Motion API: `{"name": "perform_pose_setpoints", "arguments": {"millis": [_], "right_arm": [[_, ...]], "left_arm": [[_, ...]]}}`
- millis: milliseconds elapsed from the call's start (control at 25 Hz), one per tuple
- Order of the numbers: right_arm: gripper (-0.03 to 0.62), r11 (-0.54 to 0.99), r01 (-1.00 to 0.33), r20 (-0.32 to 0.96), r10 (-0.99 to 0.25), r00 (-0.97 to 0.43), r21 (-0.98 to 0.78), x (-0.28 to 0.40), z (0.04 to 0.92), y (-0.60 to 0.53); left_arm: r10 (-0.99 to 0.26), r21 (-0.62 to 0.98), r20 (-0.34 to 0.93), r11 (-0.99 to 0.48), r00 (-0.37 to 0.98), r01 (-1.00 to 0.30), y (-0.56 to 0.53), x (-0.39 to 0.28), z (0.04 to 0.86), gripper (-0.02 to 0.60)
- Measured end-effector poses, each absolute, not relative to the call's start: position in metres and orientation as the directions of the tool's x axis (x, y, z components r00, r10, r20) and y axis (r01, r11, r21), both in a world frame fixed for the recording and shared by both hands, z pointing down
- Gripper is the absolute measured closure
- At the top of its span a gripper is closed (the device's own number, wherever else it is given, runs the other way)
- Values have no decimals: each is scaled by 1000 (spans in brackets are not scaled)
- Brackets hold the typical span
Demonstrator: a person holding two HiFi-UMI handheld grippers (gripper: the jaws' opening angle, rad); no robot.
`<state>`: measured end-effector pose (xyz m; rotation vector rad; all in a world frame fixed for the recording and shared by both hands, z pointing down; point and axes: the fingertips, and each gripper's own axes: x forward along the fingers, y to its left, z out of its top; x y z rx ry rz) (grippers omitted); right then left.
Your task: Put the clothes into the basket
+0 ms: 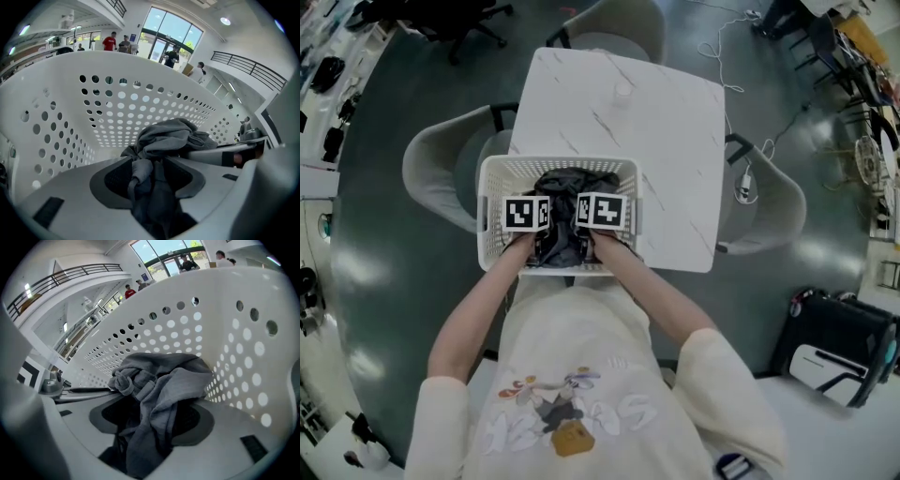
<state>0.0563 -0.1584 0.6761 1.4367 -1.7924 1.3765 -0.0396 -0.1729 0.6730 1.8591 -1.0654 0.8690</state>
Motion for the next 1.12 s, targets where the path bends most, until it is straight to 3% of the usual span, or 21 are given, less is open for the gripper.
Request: {"name": "perform_pose_setpoints", "arguments": {"millis": [1120], "right_arm": [[332, 78, -847, 688, -546, -478, -526, 47, 607, -129]], "left_arm": [[-516, 321, 721, -343, 462, -883, -142, -20, 595, 390]]}}
